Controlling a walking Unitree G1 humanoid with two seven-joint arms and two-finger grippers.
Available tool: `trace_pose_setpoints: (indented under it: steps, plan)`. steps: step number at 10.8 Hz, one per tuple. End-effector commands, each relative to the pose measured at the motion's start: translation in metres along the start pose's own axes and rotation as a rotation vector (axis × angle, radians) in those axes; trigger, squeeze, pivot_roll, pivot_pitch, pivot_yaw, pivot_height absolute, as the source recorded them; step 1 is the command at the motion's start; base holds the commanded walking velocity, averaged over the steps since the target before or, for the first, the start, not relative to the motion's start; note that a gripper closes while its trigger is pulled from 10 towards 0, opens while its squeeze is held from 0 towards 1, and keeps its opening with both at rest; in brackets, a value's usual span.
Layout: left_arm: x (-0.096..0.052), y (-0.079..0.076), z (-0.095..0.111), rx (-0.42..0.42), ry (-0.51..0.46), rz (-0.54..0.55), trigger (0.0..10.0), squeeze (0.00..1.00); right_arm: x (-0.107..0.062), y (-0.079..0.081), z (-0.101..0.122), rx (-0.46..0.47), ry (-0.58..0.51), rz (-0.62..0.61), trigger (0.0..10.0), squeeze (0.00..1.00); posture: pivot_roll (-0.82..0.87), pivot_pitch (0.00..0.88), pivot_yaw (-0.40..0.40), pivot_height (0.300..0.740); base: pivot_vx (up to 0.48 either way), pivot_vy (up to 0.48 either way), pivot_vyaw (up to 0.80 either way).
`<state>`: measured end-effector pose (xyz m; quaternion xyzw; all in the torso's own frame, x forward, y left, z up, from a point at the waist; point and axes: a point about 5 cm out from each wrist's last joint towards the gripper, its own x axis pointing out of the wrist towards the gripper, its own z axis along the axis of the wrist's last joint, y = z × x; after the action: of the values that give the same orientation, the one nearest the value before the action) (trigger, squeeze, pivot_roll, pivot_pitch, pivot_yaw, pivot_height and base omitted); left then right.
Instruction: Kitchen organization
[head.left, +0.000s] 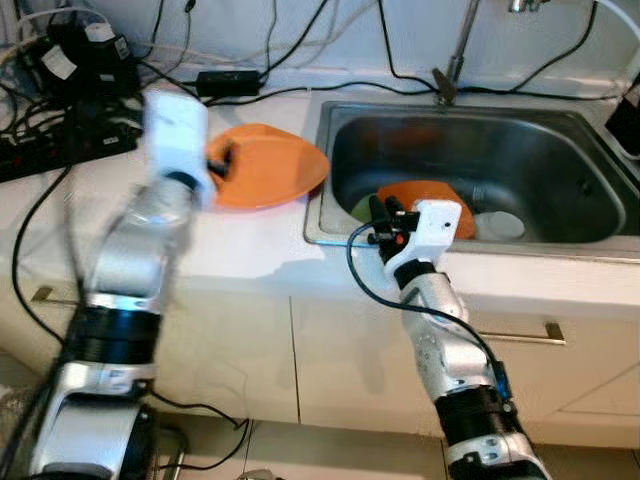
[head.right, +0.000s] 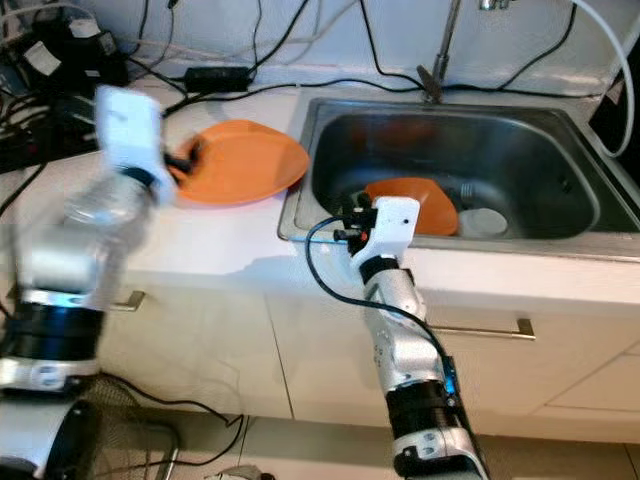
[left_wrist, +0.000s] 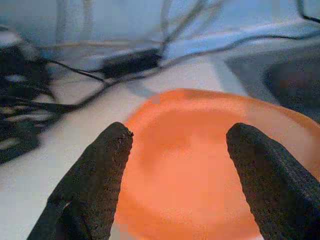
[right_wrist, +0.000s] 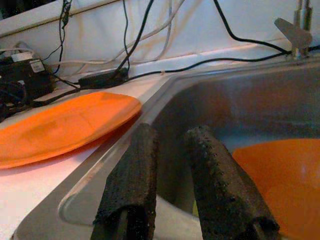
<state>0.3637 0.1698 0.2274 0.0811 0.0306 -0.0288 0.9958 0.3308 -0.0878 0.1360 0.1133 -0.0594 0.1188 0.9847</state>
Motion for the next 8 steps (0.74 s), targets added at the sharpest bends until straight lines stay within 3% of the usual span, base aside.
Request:
trace_pose_setpoints:
  steps: [1, 2, 3, 6, 8]
  plan:
    - [0.005, -0.004, -0.001, -0.002, 0.012, -0.024, 10.0, 0.0, 0.003, 0.001, 0.003, -0.01, -0.007, 0.0, 10.0, 0.0, 0.12, 0.0, 0.06, 0.74, 0.0, 0.0, 0.0]
    - [0.017, -0.015, -0.012, -0.007, 0.047, -0.033, 10.0, 0.0, 0.003, 0.0, 0.003, -0.011, -0.009, -0.008, 10.0, 0.0, 0.11, 0.0, 0.07, 0.74, 0.0, 0.0, 0.0]
    - [0.021, -0.014, -0.015, -0.004, 0.058, -0.027, 10.0, 0.0, 0.003, 0.0, 0.003, -0.011, -0.009, -0.008, 10.0, 0.0, 0.11, 0.0, 0.074, 0.74, 0.0, 0.0, 0.0]
    - [0.04, -0.003, -0.024, 0.012, 0.132, 0.007, 10.0, 0.0, 0.004, 0.002, 0.001, -0.01, -0.013, -0.004, 10.0, 0.0, 0.1, 0.0, 0.088, 0.74, 0.0, 0.0, 0.0]
    - [0.048, 0.002, -0.028, -0.037, 0.141, -0.013, 10.0, 0.0, 0.005, 0.001, 0.003, -0.011, -0.023, -0.011, 10.0, 0.0, 0.08, 0.0, 0.092, 0.74, 0.0, 0.0, 0.0]
